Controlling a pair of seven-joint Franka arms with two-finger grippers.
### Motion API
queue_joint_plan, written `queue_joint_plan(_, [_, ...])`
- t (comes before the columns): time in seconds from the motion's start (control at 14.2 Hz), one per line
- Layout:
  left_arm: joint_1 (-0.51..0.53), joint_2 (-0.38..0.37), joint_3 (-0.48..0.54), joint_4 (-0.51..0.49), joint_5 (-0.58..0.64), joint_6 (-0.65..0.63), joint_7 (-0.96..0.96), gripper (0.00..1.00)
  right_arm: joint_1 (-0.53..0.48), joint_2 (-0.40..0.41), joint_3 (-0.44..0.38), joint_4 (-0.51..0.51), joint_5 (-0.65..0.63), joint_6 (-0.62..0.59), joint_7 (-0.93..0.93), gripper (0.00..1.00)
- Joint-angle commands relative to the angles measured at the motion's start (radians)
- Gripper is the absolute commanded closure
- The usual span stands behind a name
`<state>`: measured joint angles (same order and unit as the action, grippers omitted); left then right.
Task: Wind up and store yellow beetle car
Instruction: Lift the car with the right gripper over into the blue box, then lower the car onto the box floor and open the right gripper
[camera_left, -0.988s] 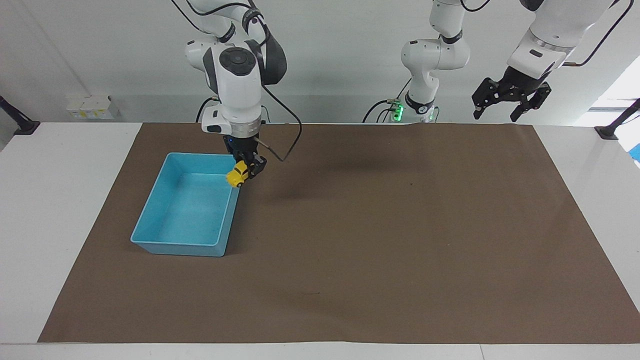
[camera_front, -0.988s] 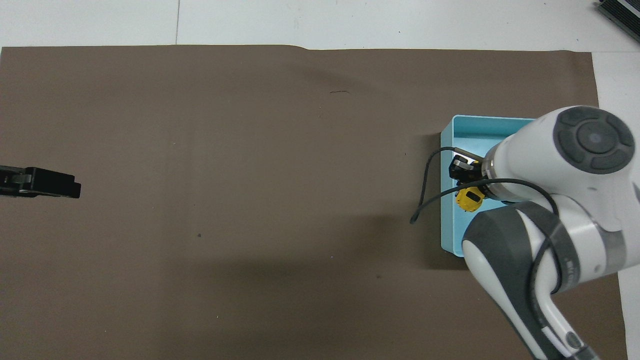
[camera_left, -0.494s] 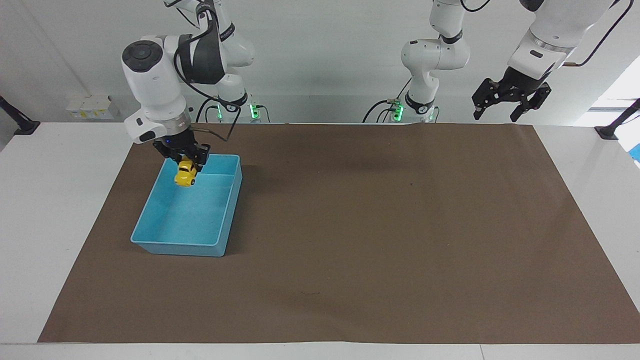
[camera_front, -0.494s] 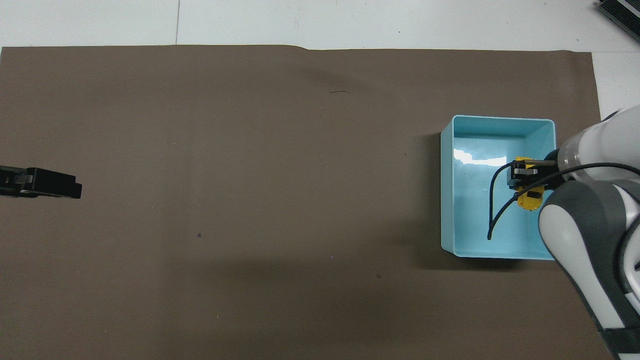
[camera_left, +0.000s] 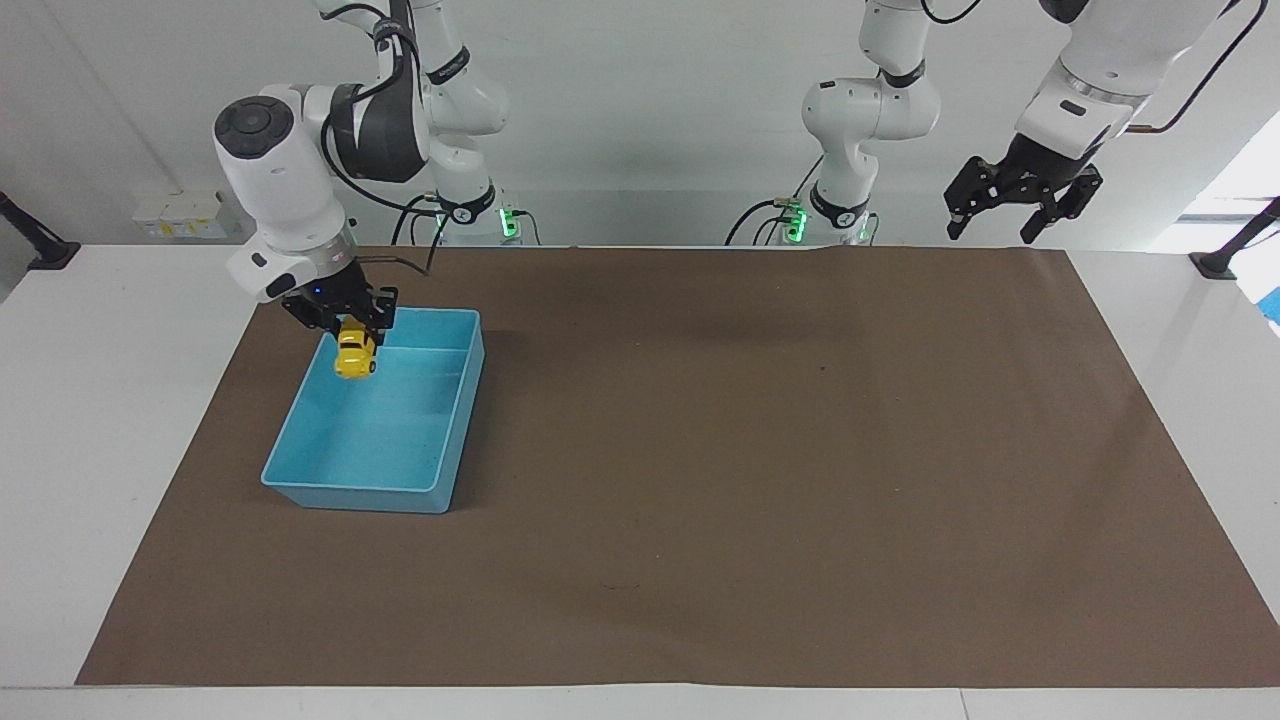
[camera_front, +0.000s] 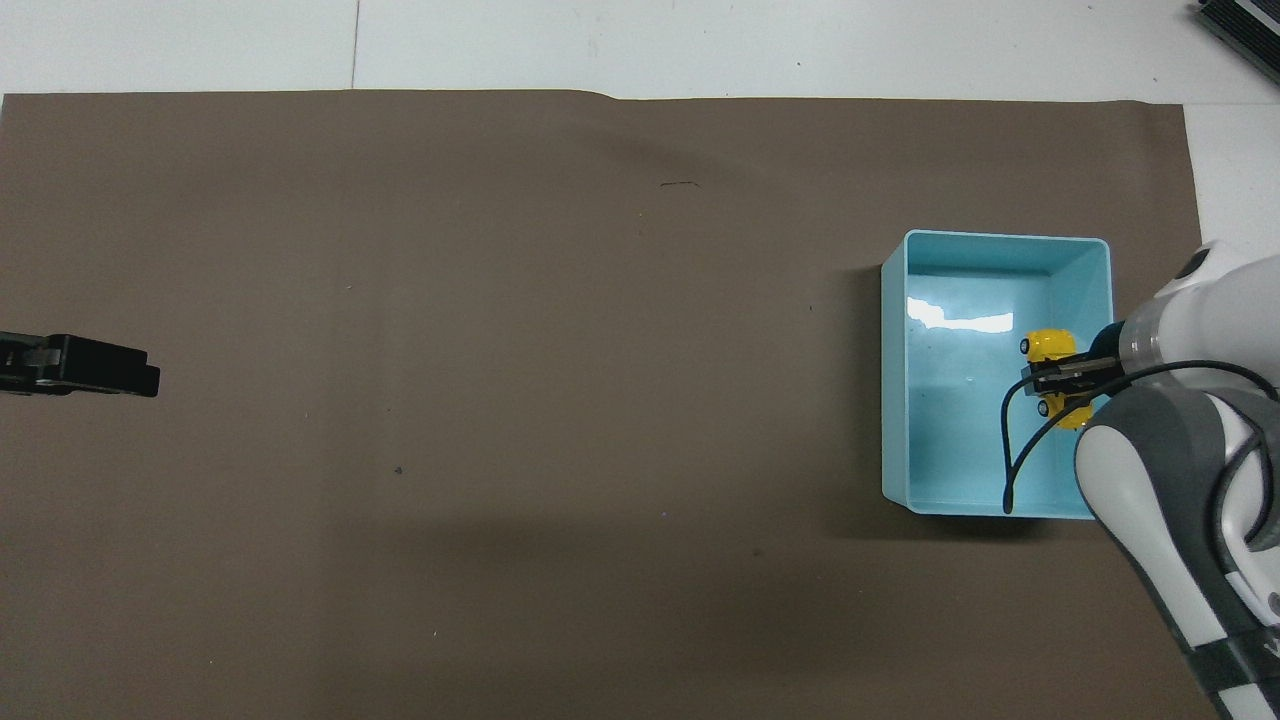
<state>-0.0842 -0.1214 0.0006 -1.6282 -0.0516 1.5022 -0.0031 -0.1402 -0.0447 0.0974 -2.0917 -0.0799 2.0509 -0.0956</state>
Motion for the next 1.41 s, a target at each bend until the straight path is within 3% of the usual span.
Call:
queue_joint_plan(0.0, [0.021, -0.006, -0.011, 0.001, 0.006, -0.008, -0.002, 0.0, -0.028, -0.035, 0.01, -0.117, 0.029, 0.134, -0.033, 1.0])
queue_joint_plan(0.21, [0.02, -0.006, -0.011, 0.001, 0.006, -0.007, -0.002, 0.0, -0.016, -0.018, 0.01, -0.181, 0.029, 0.237, 0.046, 1.0])
queue_joint_plan(0.35, [0.02, -0.006, -0.011, 0.001, 0.006, -0.008, -0.002, 0.0, -0.015, 0.029, 0.01, -0.234, 0.029, 0.38, 0.062, 1.0])
queue_joint_plan(0.56, [0.021, -0.006, -0.011, 0.001, 0.006, -0.007, -0.002, 0.0, -0.015, 0.083, 0.01, -0.277, 0.029, 0.495, 0.086, 1.0])
queue_joint_plan(0.71, [0.02, -0.006, -0.011, 0.001, 0.006, -0.007, -0.002, 0.0, -0.013, 0.091, 0.01, -0.307, 0.028, 0.543, 0.144, 0.68])
queue_joint_plan(0.78, [0.021, -0.006, -0.011, 0.001, 0.006, -0.008, -0.002, 0.0, -0.012, 0.091, 0.01, -0.307, 0.028, 0.538, 0.169, 0.3])
queue_joint_plan(0.85, [0.021, -0.006, -0.011, 0.001, 0.006, -0.008, -0.002, 0.0, -0.012, 0.089, 0.01, -0.307, 0.028, 0.531, 0.187, 0.0])
queue_joint_plan(1.06, [0.02, -0.006, -0.011, 0.001, 0.006, -0.008, -0.002, 0.0, -0.015, 0.056, 0.01, -0.282, 0.028, 0.473, 0.177, 0.0])
queue_joint_plan(1.34, [0.021, -0.006, -0.011, 0.001, 0.006, -0.008, -0.002, 0.0, -0.015, 0.017, 0.01, -0.15, 0.028, 0.255, 0.175, 0.0])
